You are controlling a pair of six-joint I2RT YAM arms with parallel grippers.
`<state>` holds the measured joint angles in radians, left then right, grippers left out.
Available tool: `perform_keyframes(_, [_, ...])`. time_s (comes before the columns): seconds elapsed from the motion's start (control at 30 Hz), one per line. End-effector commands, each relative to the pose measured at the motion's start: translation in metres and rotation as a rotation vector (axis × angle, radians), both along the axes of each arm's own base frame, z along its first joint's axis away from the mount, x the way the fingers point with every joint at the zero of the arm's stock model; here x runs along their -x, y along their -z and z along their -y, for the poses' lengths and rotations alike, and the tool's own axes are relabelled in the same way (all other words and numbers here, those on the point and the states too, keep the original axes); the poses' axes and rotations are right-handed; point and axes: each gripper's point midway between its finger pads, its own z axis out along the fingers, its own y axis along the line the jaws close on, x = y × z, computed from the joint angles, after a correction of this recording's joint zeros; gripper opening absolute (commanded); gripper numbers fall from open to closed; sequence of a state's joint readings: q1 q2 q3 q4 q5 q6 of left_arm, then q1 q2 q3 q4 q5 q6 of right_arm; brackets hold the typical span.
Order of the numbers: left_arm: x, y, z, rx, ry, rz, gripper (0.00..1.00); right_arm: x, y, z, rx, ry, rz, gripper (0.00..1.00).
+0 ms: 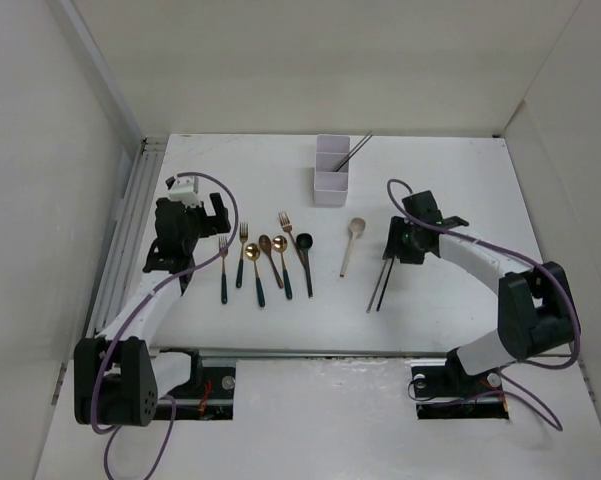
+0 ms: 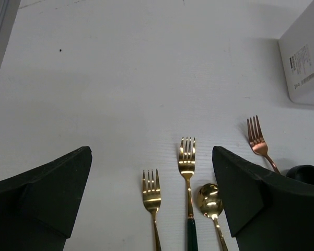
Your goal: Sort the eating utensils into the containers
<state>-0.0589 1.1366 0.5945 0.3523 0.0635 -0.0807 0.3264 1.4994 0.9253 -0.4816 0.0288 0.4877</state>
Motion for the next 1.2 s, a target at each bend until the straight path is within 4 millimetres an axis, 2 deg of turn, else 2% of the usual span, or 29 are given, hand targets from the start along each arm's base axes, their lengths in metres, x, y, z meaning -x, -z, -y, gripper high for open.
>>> perform_keyframes(0.0, [0.004,-0.017,0.003,0.035,0.009,0.060,1.00,-0.002,-0.020,-0.003,-0.131,0.005,0.051,0.56])
perform_keyframes(0.03, [0.007,-0.015,0.003,0.034,0.008,0.054,1.00,0.003,-0.012,0.002,-0.125,0.015,0.030,0.66])
perform_keyframes(0.07, [0.008,-0.018,0.003,0.035,0.009,0.063,1.00,0.006,-0.008,0.004,-0.114,0.021,0.022,0.69])
perform_keyframes(0.13, [0.010,-0.019,0.004,0.044,0.006,0.060,1.00,0.012,0.005,0.010,-0.083,0.026,-0.001,0.70])
perform_keyframes(0.27, [0.013,-0.021,0.003,0.043,0.006,0.059,1.00,0.016,0.024,0.012,-0.065,0.016,-0.040,0.48])
perform_keyframes(0.33, [0.014,-0.019,0.003,0.033,0.009,0.051,1.00,0.015,0.027,0.012,-0.059,0.006,-0.041,0.48])
perform_keyframes(0.47, [0.017,-0.018,0.002,0.023,0.012,0.042,1.00,0.004,0.022,0.009,-0.067,0.005,-0.012,0.48])
perform_keyframes(0.63, [0.019,-0.019,0.002,0.023,0.012,0.042,1.00,0.003,0.027,0.014,-0.035,0.020,-0.040,0.48])
perform_keyframes(0.67, [0.019,-0.019,0.002,0.023,0.012,0.042,1.00,-0.002,0.022,0.012,-0.044,0.030,-0.027,0.48])
perform_keyframes(0.7, [0.019,-0.019,0.002,0.023,0.012,0.042,1.00,0.004,0.026,0.013,-0.023,0.028,-0.058,0.48])
perform_keyframes(0.83, [0.018,-0.019,0.001,0.021,0.003,0.043,1.00,0.002,0.028,0.009,0.033,0.016,-0.070,0.48])
perform_keyframes(0.93, [0.018,-0.019,0.001,0.021,0.003,0.043,1.00,0.007,0.038,0.007,0.067,0.010,-0.110,0.48])
perform_keyframes(0.97, [0.018,-0.019,0.001,0.021,0.003,0.043,1.00,-0.001,0.034,0.004,0.062,0.010,-0.095,0.48])
perform_keyframes(1.17, [0.018,-0.018,-0.002,0.009,-0.005,0.043,1.00,0.007,0.042,0.005,0.096,0.013,-0.173,0.41])
